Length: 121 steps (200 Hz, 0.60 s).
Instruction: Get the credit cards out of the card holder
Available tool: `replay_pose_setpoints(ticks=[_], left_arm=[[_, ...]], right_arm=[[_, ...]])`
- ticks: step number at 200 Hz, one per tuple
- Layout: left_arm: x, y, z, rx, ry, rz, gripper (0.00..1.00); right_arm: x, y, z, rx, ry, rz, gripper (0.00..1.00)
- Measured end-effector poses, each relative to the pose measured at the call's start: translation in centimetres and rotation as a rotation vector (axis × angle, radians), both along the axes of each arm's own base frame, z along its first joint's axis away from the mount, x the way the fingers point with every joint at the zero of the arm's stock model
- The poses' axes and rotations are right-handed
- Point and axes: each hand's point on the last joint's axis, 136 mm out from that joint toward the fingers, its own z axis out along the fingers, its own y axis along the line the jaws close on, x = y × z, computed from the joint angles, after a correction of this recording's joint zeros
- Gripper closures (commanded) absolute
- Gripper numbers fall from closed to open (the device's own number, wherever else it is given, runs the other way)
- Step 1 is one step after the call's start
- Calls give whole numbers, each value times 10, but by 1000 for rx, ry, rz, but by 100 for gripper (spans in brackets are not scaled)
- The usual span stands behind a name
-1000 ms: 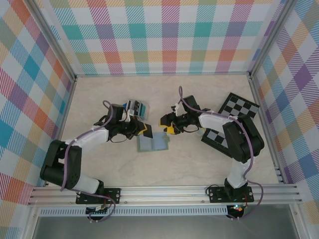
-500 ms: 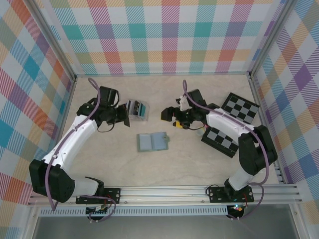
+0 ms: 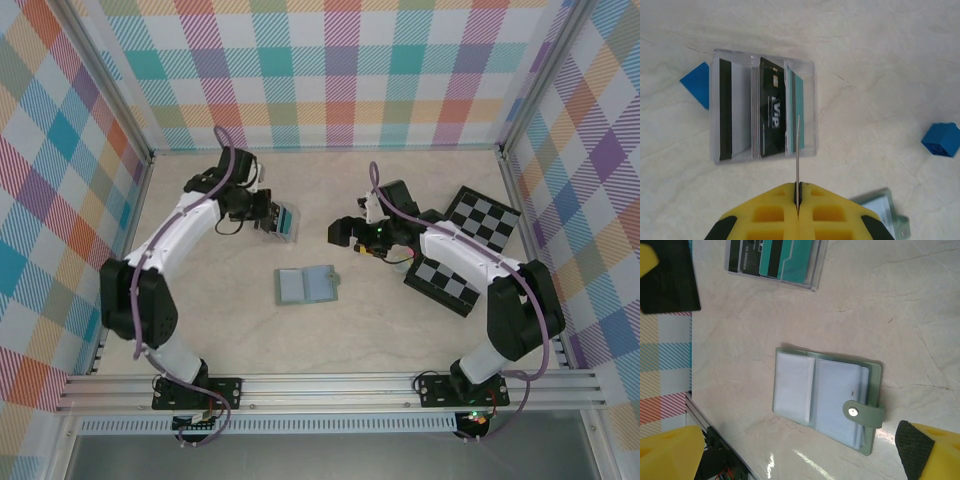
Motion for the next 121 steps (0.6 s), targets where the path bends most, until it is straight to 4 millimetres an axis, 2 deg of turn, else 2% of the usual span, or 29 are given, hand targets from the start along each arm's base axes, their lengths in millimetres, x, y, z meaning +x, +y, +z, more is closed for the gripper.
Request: replay_pose_setpoints(ticks=[26, 66, 121], left_arm=[[19, -4, -25, 16, 48, 5, 100], [49, -6, -45, 38, 71, 17, 100], [61, -2, -65, 63, 112, 34, 100]], right_arm=[[-4, -3, -8, -14, 14, 1, 0], [-7, -5, -13, -20, 26, 1, 0], [-8, -5, -12, -19, 26, 0, 0]])
